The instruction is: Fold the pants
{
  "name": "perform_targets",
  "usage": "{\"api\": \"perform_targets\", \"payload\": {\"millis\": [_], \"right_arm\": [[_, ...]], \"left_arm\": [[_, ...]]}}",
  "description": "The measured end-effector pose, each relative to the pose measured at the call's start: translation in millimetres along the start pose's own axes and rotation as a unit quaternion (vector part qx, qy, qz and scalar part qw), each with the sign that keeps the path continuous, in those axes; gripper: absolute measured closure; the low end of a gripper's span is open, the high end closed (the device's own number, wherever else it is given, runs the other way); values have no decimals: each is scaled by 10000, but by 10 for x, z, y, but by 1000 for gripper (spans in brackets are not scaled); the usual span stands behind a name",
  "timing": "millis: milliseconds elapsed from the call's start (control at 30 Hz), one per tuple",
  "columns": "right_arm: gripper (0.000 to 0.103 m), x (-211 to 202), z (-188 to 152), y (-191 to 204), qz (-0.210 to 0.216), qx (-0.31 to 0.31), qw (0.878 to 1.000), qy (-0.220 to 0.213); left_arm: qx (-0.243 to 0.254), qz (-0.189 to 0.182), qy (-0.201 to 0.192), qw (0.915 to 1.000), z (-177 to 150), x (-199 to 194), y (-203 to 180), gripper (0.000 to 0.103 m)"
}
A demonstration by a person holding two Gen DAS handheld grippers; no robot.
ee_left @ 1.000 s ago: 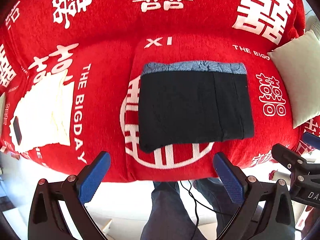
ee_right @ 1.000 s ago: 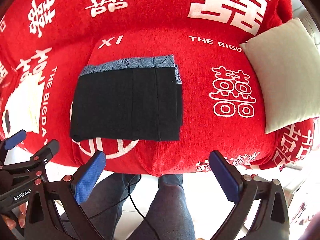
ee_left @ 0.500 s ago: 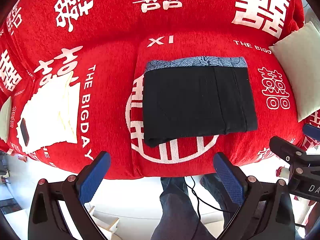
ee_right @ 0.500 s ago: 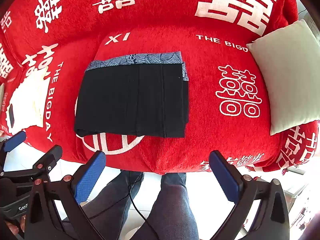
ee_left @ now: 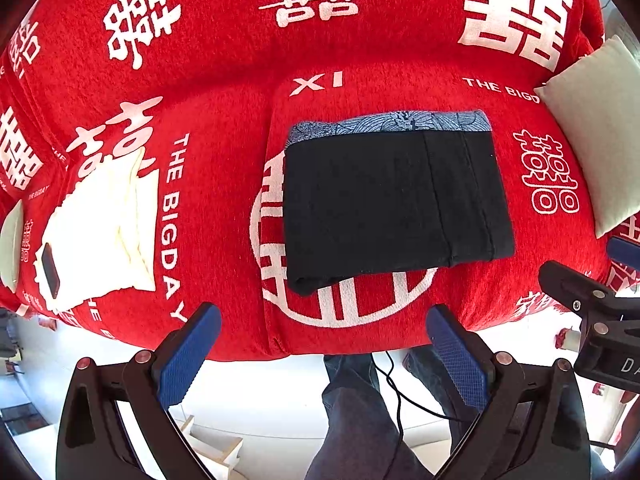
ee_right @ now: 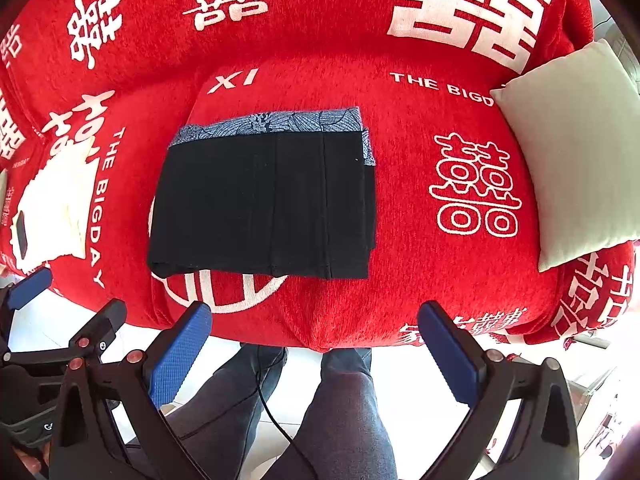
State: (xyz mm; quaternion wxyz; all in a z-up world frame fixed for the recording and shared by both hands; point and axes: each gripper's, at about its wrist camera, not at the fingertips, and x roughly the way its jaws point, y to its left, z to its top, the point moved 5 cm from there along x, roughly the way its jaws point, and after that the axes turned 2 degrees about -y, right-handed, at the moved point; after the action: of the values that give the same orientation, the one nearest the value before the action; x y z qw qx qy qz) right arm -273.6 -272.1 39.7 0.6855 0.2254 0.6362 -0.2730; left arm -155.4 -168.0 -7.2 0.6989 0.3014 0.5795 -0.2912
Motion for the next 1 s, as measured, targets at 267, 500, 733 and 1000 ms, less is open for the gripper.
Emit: {"api": "perform_targets", "payload": {"millis": [267,500,733,1000], "right_arm": [[0,-3,6,-4,3,3,10000,5],[0,-6,13,13,18,5,10000,6],[0,-1,18,45,19,-32,10000,11],[0,-5,19,54,11,-28,10000,-3]], "left_arm": [[96,14,-18,10000,4,-6,-18,0],[133,-27,-65,9999,5,-25,-22,0],[163,-79,-30,9998,-4,-9,-37,0],[267,-51,-123,9996,8,-38,-85,0]]}}
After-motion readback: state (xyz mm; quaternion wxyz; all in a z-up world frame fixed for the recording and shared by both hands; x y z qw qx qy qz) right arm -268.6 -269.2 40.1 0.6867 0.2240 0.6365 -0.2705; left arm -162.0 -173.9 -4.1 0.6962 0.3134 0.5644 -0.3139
